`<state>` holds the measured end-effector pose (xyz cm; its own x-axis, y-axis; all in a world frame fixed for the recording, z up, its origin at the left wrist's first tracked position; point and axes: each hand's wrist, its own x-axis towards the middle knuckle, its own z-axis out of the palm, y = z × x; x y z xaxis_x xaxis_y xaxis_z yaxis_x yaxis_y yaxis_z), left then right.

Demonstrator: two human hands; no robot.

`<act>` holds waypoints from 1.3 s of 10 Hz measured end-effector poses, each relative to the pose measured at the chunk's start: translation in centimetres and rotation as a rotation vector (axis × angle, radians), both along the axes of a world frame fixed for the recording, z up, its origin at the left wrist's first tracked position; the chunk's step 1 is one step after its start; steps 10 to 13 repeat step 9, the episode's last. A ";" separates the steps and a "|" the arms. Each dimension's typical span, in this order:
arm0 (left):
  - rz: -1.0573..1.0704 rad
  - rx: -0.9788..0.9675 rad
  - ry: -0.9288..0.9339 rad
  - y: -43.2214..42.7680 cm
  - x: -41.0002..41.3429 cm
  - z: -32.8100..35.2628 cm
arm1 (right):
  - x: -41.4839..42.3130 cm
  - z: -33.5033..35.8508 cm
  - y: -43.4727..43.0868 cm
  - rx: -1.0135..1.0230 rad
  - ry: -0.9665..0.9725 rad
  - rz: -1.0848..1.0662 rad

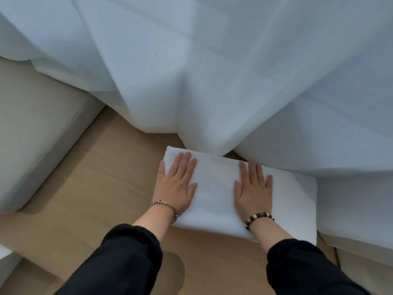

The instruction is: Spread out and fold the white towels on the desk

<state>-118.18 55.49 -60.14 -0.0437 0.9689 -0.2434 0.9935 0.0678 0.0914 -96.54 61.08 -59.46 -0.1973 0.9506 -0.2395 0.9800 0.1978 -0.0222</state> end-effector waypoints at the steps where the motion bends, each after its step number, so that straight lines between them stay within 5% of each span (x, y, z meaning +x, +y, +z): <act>1: 0.073 0.019 0.027 0.7 1.2 0.8 | 1.9 0.3 0.3 -0.017 0.002 -0.139; 3: -0.138 0.051 -0.074 0.7 4.6 1.6 | -0.9 0.7 -1.4 -0.044 0.093 0.097; 6: -0.089 0.037 -0.018 0.6 3.5 -0.1 | 5.7 0.0 0.3 0.003 -0.009 -0.097; 8: -0.045 0.048 -0.095 0.5 5.2 2.1 | 1.8 2.5 -0.6 -0.091 0.194 0.046; 9: -0.044 0.088 -0.119 -0.6 7.3 3.9 | 0.9 6.0 -1.6 -0.223 0.520 -0.106; 13: -0.044 0.088 -0.119 -0.6 7.3 3.9 | 0.9 6.0 -1.6 -0.223 0.520 -0.106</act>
